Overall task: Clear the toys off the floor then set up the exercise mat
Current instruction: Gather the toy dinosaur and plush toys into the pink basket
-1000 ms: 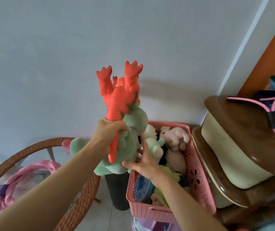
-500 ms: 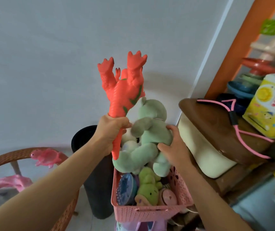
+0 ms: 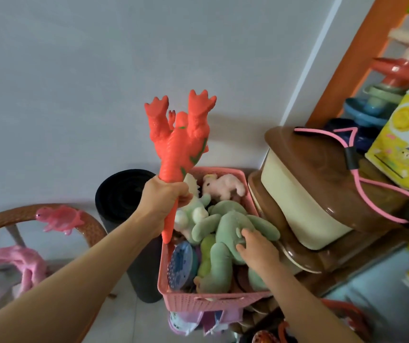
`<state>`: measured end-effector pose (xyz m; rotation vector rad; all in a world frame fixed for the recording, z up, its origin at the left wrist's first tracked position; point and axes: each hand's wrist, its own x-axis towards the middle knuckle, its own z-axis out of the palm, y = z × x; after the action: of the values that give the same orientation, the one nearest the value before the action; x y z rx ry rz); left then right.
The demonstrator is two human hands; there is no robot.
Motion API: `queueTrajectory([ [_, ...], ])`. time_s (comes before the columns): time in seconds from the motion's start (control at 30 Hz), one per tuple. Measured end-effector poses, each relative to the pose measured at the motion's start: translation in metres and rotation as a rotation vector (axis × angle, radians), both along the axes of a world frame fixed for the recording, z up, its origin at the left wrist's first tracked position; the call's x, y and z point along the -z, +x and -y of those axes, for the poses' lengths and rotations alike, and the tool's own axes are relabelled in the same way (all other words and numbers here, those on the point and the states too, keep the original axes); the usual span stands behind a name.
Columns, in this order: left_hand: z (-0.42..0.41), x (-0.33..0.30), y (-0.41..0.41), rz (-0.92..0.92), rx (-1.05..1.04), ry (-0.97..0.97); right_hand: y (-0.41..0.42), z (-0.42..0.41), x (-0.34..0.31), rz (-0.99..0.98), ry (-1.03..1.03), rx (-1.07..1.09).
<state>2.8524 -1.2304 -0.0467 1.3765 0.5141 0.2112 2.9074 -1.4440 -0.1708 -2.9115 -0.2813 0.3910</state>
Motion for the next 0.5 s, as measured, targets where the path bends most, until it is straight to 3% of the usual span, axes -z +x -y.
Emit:
queueTrajectory([
  [0.1, 0.002, 0.009, 0.002, -0.024, -0.010, 0.044, -0.016, 0.022, 0.029, -0.056, -0.292, -0.192],
  [0.2, 0.008, 0.010, 0.003, -0.033, -0.004, 0.141, -0.012, 0.030, 0.036, -0.146, -0.370, -0.225],
  [0.3, 0.014, 0.015, -0.007, -0.062, 0.046, 0.133, 0.008, 0.022, 0.013, -0.267, -0.251, -0.125],
  [0.4, 0.010, 0.017, -0.010, -0.115, 0.073, 0.211, 0.022, 0.008, -0.022, 0.015, -0.157, -0.120],
  [0.5, -0.008, 0.005, -0.007, -0.173, 0.180, 0.388, 0.033, -0.009, -0.048, 0.174, 0.352, -0.077],
])
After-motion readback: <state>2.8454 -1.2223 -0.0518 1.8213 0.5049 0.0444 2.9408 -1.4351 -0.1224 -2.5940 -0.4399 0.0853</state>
